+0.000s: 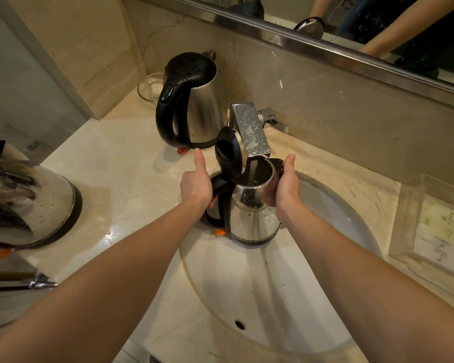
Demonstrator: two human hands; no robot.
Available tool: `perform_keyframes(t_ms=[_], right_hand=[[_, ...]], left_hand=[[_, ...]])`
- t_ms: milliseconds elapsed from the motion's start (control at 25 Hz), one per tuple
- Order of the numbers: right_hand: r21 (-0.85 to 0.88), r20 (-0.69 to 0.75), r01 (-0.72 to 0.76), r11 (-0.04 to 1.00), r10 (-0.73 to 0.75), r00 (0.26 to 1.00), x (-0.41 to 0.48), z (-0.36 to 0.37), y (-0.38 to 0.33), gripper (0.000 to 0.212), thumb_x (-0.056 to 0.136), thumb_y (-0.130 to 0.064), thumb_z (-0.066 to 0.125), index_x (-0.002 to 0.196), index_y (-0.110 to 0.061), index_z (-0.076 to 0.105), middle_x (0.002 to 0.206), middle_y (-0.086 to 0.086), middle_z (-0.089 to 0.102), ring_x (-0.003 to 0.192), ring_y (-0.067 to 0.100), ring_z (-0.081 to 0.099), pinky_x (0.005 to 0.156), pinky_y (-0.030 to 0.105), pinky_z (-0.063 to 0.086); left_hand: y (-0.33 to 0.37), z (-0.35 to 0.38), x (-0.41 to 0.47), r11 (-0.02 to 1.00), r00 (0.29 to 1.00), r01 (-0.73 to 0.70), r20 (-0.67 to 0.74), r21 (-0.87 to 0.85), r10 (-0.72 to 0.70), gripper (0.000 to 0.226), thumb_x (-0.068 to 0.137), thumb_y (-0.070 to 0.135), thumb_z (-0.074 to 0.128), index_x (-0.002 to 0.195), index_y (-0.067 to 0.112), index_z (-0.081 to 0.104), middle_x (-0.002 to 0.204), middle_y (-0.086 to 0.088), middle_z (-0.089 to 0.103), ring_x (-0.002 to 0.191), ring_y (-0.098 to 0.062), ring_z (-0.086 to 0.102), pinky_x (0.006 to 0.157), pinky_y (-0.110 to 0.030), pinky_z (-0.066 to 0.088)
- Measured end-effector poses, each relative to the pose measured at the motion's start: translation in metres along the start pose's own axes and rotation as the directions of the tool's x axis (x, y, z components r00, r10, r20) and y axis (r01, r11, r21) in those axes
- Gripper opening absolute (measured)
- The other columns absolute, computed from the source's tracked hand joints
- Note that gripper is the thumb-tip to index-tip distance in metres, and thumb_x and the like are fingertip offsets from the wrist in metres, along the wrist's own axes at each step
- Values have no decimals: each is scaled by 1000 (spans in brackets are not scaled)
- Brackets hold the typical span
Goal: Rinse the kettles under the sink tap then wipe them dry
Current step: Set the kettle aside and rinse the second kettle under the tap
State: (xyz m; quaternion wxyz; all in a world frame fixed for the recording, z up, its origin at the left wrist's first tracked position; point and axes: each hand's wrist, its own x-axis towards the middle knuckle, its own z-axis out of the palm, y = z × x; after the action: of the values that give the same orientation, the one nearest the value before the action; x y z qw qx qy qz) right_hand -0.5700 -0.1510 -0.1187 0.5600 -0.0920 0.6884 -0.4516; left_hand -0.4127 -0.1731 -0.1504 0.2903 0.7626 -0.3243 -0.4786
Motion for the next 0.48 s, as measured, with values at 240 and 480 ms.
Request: perform_keyframes(t_ms=[240,480], right_hand=[[14,2,-4,1000,4,1000,0,0,-2,60,95,-72,29,99,-24,65,83,-3,69,81,15,64,65,27,50],[13,5,-3,1000,3,1000,-1,0,-1,64,96,-70,29,117,-22,65,97,-1,70,87,14,62,62,28,45]], left_hand=[[4,-3,-5,1000,1000,-3,5,0,3,74,94,79,14,72,14,42,82,-15,58,60,-23,57,37,-23,42],[3,-4,-4,1000,1000,-3,13,2,3,78,93,80,14,78,10,46,79,-16,56,56,-23,55,38,-24,44]])
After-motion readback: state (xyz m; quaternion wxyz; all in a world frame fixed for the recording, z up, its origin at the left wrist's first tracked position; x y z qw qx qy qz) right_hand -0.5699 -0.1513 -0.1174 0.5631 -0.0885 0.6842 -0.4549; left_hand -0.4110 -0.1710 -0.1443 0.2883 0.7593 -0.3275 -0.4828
